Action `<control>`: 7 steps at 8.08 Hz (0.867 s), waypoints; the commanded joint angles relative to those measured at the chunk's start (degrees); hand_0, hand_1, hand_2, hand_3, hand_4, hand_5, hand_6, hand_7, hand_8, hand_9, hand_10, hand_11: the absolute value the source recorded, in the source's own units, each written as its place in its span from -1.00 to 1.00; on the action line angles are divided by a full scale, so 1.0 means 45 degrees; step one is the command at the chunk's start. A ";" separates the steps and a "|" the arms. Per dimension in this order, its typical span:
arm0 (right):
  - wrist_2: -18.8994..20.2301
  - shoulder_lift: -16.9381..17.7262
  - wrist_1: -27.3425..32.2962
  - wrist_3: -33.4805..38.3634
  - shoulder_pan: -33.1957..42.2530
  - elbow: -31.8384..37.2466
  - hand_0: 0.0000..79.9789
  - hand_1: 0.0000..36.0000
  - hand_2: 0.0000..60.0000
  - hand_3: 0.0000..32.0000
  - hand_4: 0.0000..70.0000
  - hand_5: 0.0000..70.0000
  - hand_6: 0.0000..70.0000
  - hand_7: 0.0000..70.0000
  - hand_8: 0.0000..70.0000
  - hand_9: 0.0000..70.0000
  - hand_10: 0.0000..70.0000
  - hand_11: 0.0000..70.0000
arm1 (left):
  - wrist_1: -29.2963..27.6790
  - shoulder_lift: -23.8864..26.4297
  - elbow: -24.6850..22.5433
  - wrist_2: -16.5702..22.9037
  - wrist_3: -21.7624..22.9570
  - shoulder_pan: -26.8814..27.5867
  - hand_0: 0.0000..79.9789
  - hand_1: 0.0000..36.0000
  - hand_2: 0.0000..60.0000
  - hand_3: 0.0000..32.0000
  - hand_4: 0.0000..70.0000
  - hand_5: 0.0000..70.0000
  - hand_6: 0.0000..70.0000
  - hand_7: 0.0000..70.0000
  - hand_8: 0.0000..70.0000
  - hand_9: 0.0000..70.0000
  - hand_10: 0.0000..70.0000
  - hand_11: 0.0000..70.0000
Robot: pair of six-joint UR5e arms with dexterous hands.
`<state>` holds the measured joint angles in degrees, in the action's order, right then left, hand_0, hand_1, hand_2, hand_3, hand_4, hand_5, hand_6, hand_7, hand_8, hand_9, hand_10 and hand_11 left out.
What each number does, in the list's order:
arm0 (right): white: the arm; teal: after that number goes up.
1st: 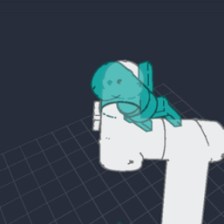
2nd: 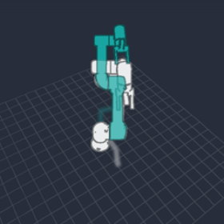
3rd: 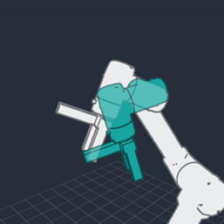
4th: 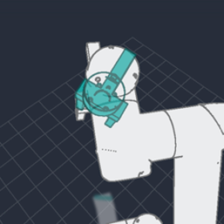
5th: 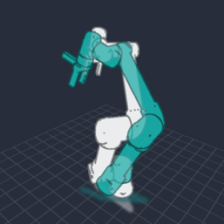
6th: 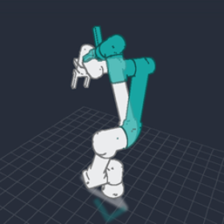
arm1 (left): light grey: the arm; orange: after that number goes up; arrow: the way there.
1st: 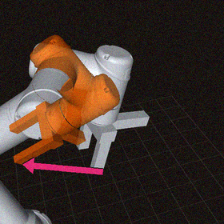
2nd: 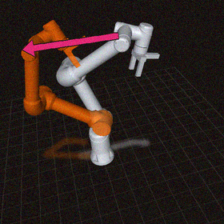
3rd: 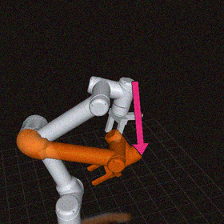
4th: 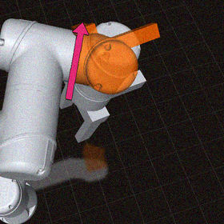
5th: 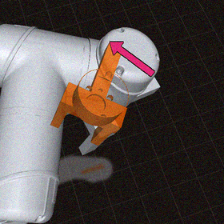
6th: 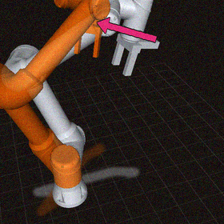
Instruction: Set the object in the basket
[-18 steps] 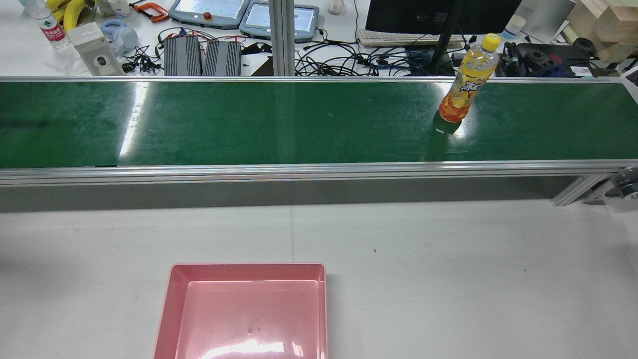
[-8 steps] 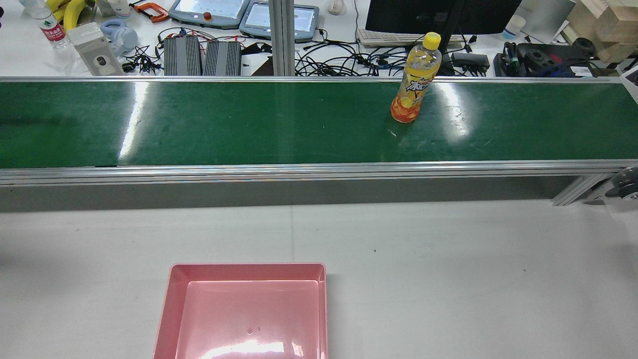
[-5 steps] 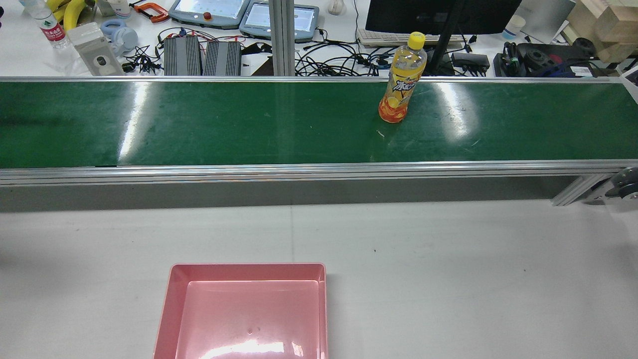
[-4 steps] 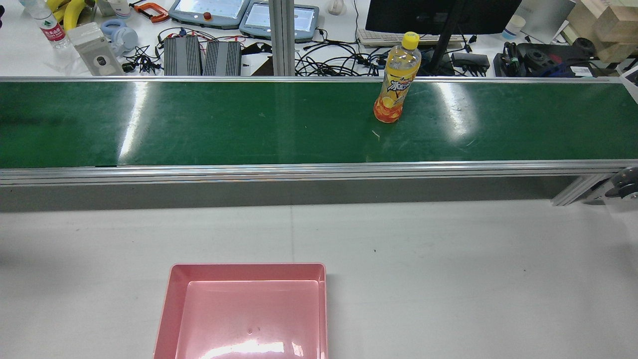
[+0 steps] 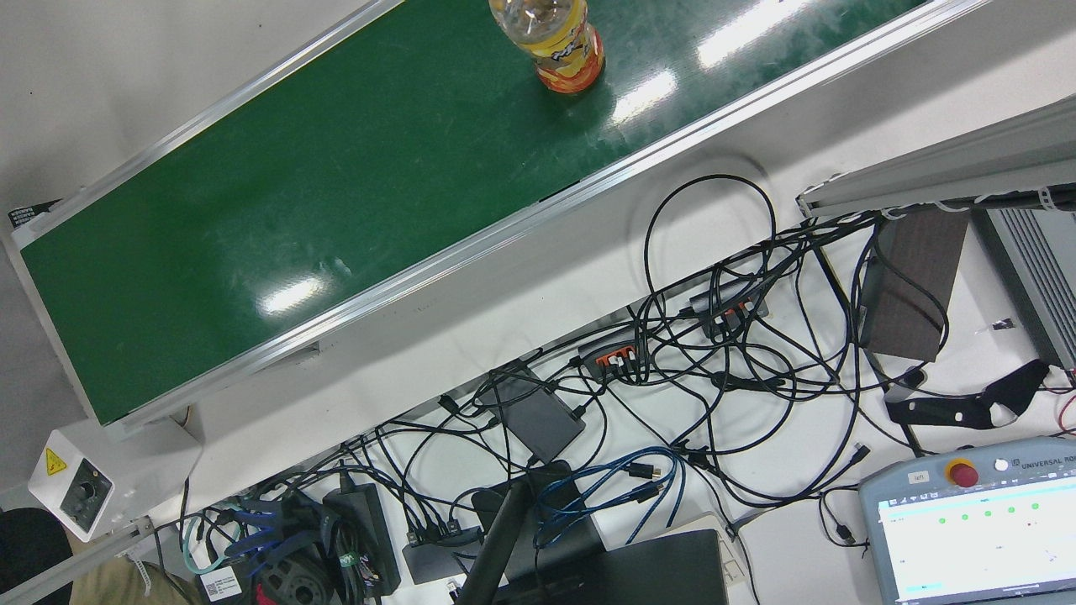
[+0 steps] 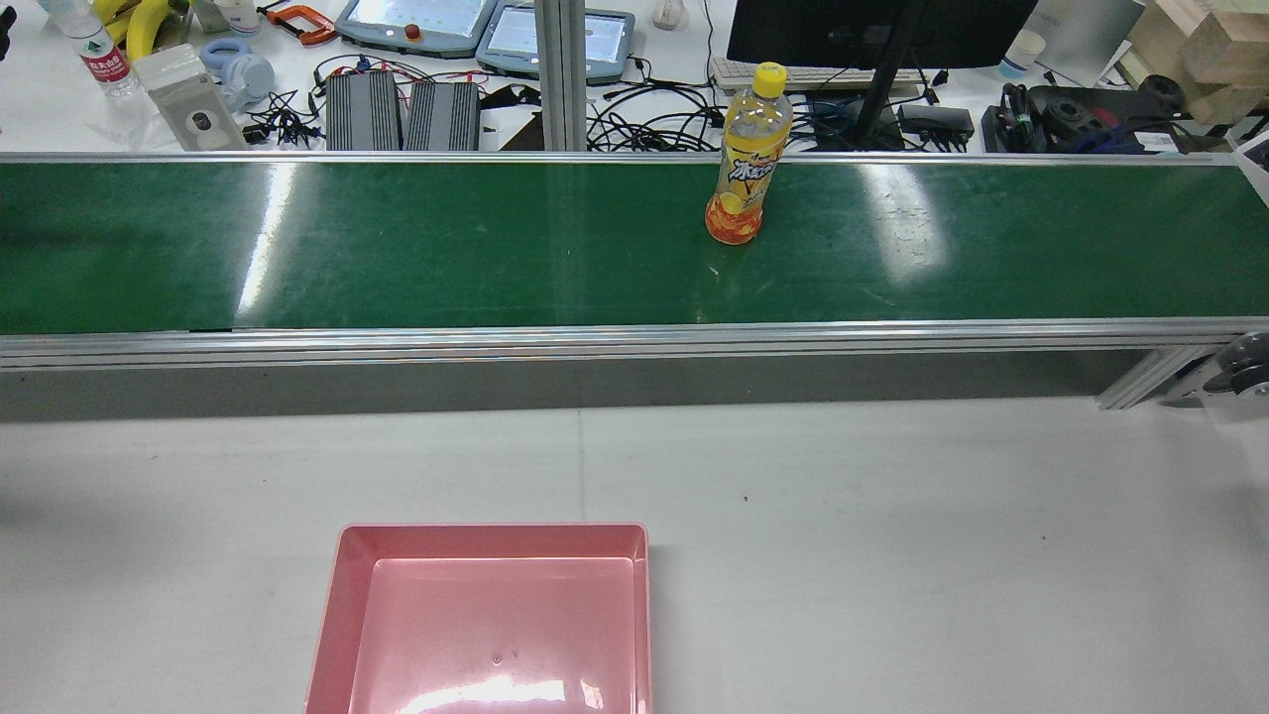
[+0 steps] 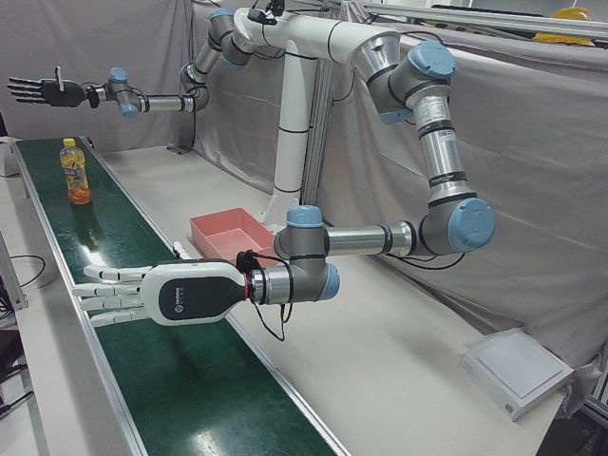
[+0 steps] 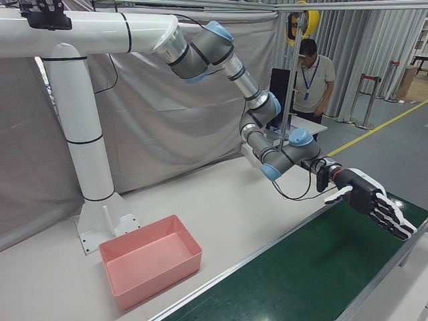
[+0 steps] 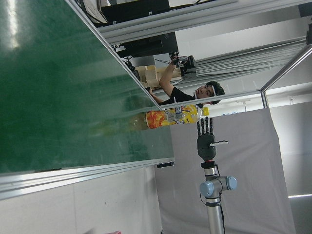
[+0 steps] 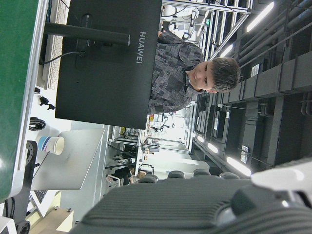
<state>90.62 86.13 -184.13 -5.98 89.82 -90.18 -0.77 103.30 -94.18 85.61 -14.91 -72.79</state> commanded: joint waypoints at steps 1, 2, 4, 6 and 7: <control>0.0000 0.0000 0.0000 0.0000 0.0000 0.0000 -1.00 -1.00 -1.00 -1.00 -1.00 -1.00 -1.00 -1.00 -1.00 -1.00 -1.00 -1.00 | 0.0035 0.0091 0.0030 0.0000 -0.0105 0.0003 0.61 0.33 -1.00 -1.00 -0.89 -0.48 -1.00 -0.81 -0.84 -0.93 -0.99 -0.91; 0.0000 0.0000 0.0000 0.0000 0.0000 0.0000 -1.00 -1.00 -1.00 -1.00 -1.00 -1.00 -1.00 -1.00 -1.00 -1.00 -1.00 -1.00 | 0.0054 0.0111 0.0030 0.0000 -0.0105 0.0003 0.60 0.32 -1.00 -1.00 -0.91 -0.46 -1.00 -0.81 -0.85 -0.94 -0.98 -0.90; 0.0000 0.0000 0.0000 0.0000 0.0000 0.0000 -1.00 -1.00 -1.00 -1.00 -1.00 -1.00 -1.00 -1.00 -1.00 -1.00 -1.00 -1.00 | 0.0113 0.0190 0.0050 0.0000 -0.0125 0.0022 0.60 0.31 -1.00 -1.00 -0.92 -0.45 -1.00 -0.81 -0.84 -0.94 -0.98 -0.89; 0.0000 0.0000 0.0000 0.0000 0.0000 0.0000 -1.00 -1.00 -1.00 -1.00 -1.00 -1.00 -1.00 -1.00 -1.00 -1.00 -1.00 -1.00 | 0.0113 0.0190 0.0050 0.0000 -0.0125 0.0022 0.58 0.27 -1.00 -0.89 -0.98 -0.45 -1.00 -0.81 -0.84 -0.98 -0.91 -0.79; 0.0000 0.0000 0.0000 0.0000 0.0000 0.0000 -1.00 -1.00 -1.00 -1.00 -1.00 -1.00 -1.00 -1.00 -1.00 -1.00 -1.00 -1.00 | 0.0113 0.0248 0.0030 0.0000 -0.0125 0.0022 0.58 0.28 -1.00 -0.95 -0.96 -0.46 -1.00 -0.81 -0.85 -0.98 -0.91 -0.79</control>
<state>90.62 86.13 -184.13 -5.98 89.82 -90.17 -0.28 104.11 -93.96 85.61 -15.46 -72.70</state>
